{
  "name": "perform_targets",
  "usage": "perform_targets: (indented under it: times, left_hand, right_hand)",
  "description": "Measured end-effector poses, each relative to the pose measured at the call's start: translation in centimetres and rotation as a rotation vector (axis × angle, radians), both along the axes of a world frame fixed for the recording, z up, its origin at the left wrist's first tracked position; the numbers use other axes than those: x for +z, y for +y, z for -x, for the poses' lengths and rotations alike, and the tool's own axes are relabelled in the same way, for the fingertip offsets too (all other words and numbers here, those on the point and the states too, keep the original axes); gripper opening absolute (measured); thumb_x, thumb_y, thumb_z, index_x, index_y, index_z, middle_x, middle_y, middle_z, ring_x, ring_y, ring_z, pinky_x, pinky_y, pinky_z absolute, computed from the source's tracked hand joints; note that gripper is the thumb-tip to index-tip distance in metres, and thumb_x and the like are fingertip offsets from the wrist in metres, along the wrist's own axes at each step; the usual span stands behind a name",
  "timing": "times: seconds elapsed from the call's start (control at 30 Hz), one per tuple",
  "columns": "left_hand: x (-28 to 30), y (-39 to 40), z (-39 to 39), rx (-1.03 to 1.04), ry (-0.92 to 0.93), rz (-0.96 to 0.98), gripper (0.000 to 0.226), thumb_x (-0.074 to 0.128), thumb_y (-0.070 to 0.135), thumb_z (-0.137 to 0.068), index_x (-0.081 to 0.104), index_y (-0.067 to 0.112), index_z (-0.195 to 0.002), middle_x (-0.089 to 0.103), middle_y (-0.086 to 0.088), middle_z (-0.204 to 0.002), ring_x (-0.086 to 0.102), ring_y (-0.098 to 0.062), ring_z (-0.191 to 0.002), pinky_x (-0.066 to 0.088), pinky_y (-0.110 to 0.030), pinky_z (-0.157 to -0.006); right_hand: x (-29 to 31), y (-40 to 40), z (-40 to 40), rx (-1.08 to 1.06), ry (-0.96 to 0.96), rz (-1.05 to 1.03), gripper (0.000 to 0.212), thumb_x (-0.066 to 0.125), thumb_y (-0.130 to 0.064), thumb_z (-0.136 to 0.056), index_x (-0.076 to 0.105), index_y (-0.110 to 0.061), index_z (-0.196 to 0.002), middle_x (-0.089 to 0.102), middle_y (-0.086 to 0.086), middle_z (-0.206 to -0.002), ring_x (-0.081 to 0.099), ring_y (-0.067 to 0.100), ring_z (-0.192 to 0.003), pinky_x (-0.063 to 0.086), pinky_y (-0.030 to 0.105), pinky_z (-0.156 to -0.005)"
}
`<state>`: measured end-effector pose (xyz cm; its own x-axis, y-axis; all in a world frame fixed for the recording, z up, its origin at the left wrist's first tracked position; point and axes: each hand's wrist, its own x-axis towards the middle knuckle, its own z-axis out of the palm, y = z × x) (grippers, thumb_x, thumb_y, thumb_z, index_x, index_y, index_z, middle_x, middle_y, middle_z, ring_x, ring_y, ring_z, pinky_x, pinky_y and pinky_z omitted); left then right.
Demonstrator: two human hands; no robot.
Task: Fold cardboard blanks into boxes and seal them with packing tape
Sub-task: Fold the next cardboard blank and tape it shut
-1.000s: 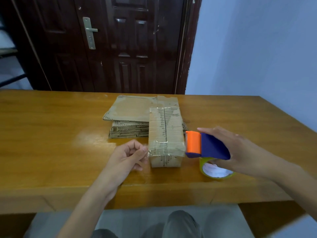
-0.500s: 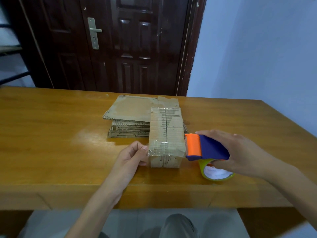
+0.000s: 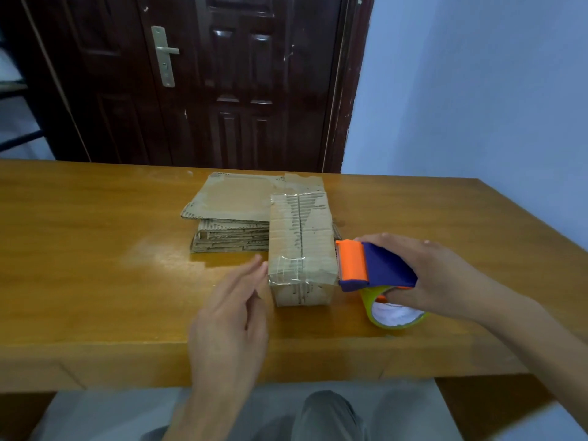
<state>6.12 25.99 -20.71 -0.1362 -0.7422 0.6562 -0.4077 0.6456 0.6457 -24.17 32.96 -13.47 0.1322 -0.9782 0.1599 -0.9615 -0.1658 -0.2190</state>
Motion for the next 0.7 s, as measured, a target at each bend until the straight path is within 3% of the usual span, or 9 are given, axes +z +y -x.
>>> perform_targets:
  times: [0.03, 0.1, 0.17, 0.27, 0.33, 0.43, 0.53, 0.63, 0.7]
  left_hand:
    - [1.2, -0.2, -0.4, -0.032, 0.005, 0.027, 0.045, 0.049, 0.026, -0.104, 0.056, 0.025, -0.149, 0.052, 0.01, -0.156, 0.055, 0.012, -0.111, 0.054, -0.019, -0.092]
    - [3.9, -1.0, -0.4, -0.127, -0.101, 0.128, 0.056, 0.044, 0.044, -0.105, 0.043, 0.025, -0.158, 0.033, 0.005, -0.169, 0.045, -0.002, -0.141, 0.046, -0.033, -0.108]
    - [5.6, -2.4, 0.8, -0.18, -0.496, 0.28, 0.064, 0.034, 0.062, -0.105, 0.037, 0.031, -0.161, 0.022, 0.002, -0.173, 0.021, -0.02, -0.159, 0.031, -0.051, -0.123]
    - [5.9, -4.4, 2.4, -0.239, -0.91, 0.213, 0.085, 0.017, 0.086, -0.093, 0.014, 0.04, -0.164, 0.004, 0.009, -0.176, -0.004, -0.015, -0.162, 0.026, -0.052, -0.128]
    - [5.4, -5.0, 2.6, -0.235, -0.943, 0.202, 0.096, 0.023, 0.094, -0.085, 0.008, 0.041, -0.164, 0.003, 0.01, -0.175, -0.006, -0.014, -0.162, 0.029, -0.051, -0.127]
    - [5.0, -5.3, 2.9, -0.234, -0.922, 0.271, 0.106, 0.038, 0.095, -0.079, 0.019, 0.035, -0.164, 0.014, 0.006, -0.174, 0.006, -0.019, -0.162, 0.034, -0.05, -0.124]
    - [4.8, -5.3, 2.8, -0.243, -0.889, 0.28, 0.107, 0.042, 0.094, -0.077, 0.02, 0.035, -0.164, 0.017, 0.006, -0.174, 0.009, -0.02, -0.162, 0.033, -0.05, -0.125]
    - [5.5, -5.2, 3.0, -0.249, -0.877, 0.277, 0.102, 0.037, 0.094, -0.081, 0.021, 0.035, -0.163, 0.016, 0.005, -0.174, 0.009, -0.02, -0.162, 0.025, -0.05, -0.128]
    - [6.3, -4.2, 2.8, -0.23, -0.79, 0.316, 0.093, 0.044, 0.087, -0.087, 0.032, 0.029, -0.159, 0.025, 0.0, -0.172, 0.02, -0.023, -0.159, 0.026, -0.049, -0.127]
  right_hand:
    - [0.0, 0.0, -0.1, 0.001, 0.011, -0.001, 0.09, 0.085, -0.039, -0.081, 0.03, -0.054, -0.151, 0.053, -0.034, -0.132, 0.055, -0.01, -0.11, 0.042, 0.01, -0.075]
    - [-0.1, 0.0, -0.1, 0.0, 0.033, -0.003, 0.095, 0.084, -0.04, -0.084, 0.024, -0.055, -0.156, 0.051, -0.029, -0.13, 0.056, -0.003, -0.106, 0.044, 0.013, -0.075]
    - [-0.1, 0.2, 0.0, -0.023, 0.063, -0.009, 0.102, 0.082, -0.043, -0.086, 0.012, -0.061, -0.157, 0.046, -0.023, -0.122, 0.056, 0.002, -0.098, 0.045, 0.016, -0.072]
    - [0.7, 0.7, 0.0, -0.109, 0.176, -0.048, 0.112, 0.077, -0.055, -0.087, -0.012, -0.065, -0.154, 0.044, -0.016, -0.125, 0.057, 0.007, -0.094, 0.052, 0.018, -0.071]
    - [0.9, 0.8, -0.3, -0.172, 0.258, -0.081, 0.12, 0.075, -0.06, -0.086, -0.025, -0.061, -0.151, 0.05, -0.01, -0.134, 0.06, 0.011, -0.092, 0.056, 0.022, -0.072]
    - [0.5, 0.8, -0.4, -0.215, 0.303, -0.067, 0.125, 0.078, -0.057, -0.086, -0.027, -0.055, -0.153, 0.053, -0.006, -0.138, 0.062, 0.012, -0.089, 0.056, 0.022, -0.07]
    - [0.4, 1.3, -0.2, -0.227, 0.301, 0.015, 0.116, 0.077, -0.064, -0.082, -0.009, -0.052, -0.159, 0.057, -0.01, -0.138, 0.062, 0.01, -0.091, 0.055, 0.022, -0.071]
    - [0.4, 1.5, -0.1, -0.249, 0.175, 0.084, 0.107, 0.08, -0.065, -0.078, 0.014, -0.051, -0.16, 0.064, -0.017, -0.13, 0.056, 0.004, -0.084, 0.047, 0.02, -0.07]
    - [0.8, 1.5, -0.1, -0.265, 0.114, 0.092, 0.103, 0.082, -0.063, -0.078, 0.02, -0.051, -0.159, 0.066, -0.018, -0.122, 0.057, 0.004, -0.083, 0.045, 0.019, -0.07]
